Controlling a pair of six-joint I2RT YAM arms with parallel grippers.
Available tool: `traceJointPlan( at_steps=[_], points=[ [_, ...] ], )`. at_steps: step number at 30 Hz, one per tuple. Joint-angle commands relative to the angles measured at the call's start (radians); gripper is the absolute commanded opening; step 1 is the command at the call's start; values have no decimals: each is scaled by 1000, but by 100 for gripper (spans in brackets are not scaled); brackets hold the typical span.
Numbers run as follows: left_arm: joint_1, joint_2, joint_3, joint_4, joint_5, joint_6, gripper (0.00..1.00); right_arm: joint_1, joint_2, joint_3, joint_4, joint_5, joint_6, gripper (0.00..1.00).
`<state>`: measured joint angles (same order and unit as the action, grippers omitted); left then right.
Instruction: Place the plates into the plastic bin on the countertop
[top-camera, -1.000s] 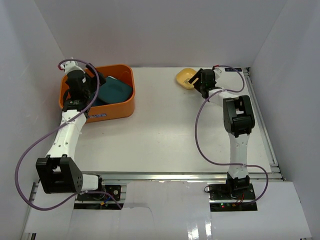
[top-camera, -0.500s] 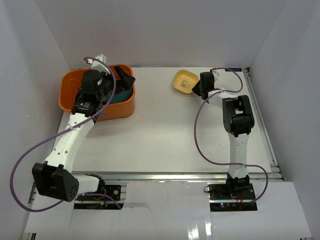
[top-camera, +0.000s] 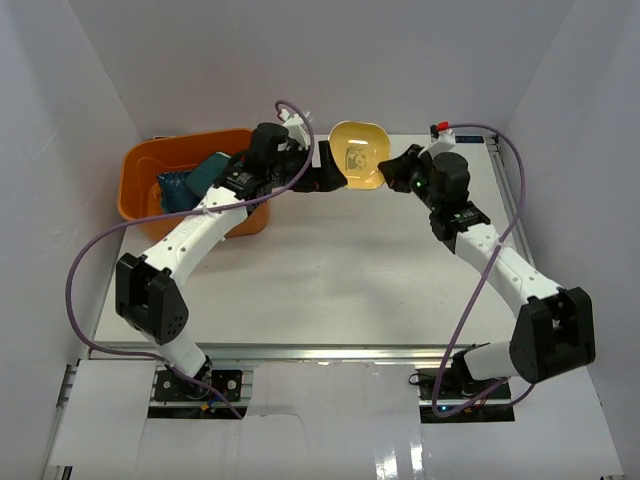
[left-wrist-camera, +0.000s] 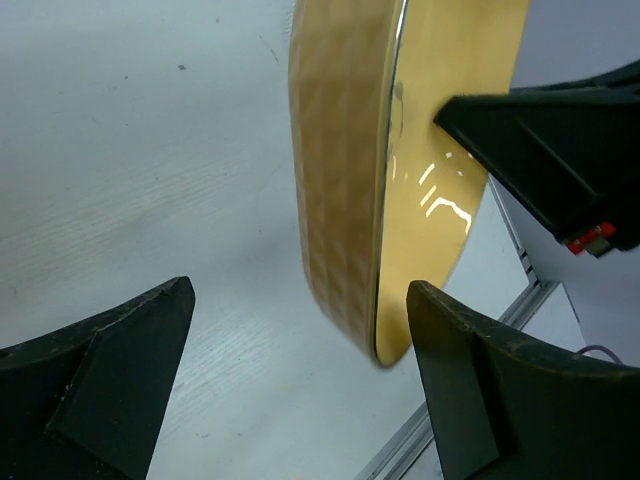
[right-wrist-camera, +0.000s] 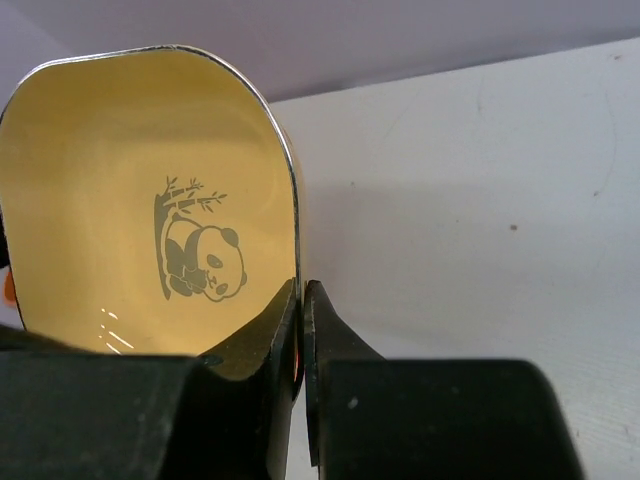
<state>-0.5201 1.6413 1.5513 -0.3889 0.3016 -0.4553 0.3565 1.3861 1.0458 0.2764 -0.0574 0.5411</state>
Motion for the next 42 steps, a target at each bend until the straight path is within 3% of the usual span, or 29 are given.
traceJointPlan(
  at_steps=[1, 3, 4, 8, 9, 10, 11, 12, 13, 17, 20, 27, 33, 35, 36, 39, 40, 42],
  points=[
    [-27, 25, 46, -38, -58, 7, 98, 16, -61, -73, -8, -53, -29, 8],
    [-37, 44, 41, -19, -55, -5, 95, 24, -105, -107, -13, -70, -35, 8],
    [-43, 45, 27, -8, -56, -9, 76, 24, -126, -119, -8, -81, -33, 8],
    [-46, 17, -20, 44, -87, -23, 22, 24, -139, -151, -8, -93, -27, 8],
    [-46, 2, -25, 50, -96, -23, 4, 24, -140, -159, -8, -96, -24, 11],
    [-47, -6, -26, 51, -105, -23, 0, 24, -139, -164, -5, -98, -18, 19],
    [-46, -15, -30, 50, -131, -20, 0, 24, -140, -168, 7, -107, -13, 41],
    [-46, -34, -30, 50, -148, -8, 0, 24, -142, -171, 12, -113, -1, 51],
    [-46, -44, -28, 48, -183, 3, 0, 24, -144, -171, 12, -122, 0, 69],
    [15, -80, 10, 2, -266, 41, 0, 18, -166, -165, -9, -130, 3, 98],
    [174, -107, 3, -2, -245, 9, 0, -17, -185, -194, -14, -133, 3, 95],
    [602, -112, -134, 59, -158, -124, 0, -139, -187, -283, -11, -134, 34, 97],
    [707, -66, -238, 119, -183, -172, 1, -323, -139, -360, -13, -26, 46, 98],
    [713, -41, -232, 117, -222, -163, 6, -390, -90, -359, -22, 68, 30, 98],
    [713, -19, -229, 117, -245, -155, 12, -413, -47, -349, -22, 153, 19, 98],
    [713, 6, -224, 117, -269, -151, 31, -444, 37, -314, -23, 200, 23, 98],
    [713, 12, -224, 119, -275, -151, 59, -448, 69, -281, -23, 212, 31, 98],
    [713, 6, -230, 123, -285, -152, 79, -462, 169, -241, -22, 200, 58, 98]
  ],
)
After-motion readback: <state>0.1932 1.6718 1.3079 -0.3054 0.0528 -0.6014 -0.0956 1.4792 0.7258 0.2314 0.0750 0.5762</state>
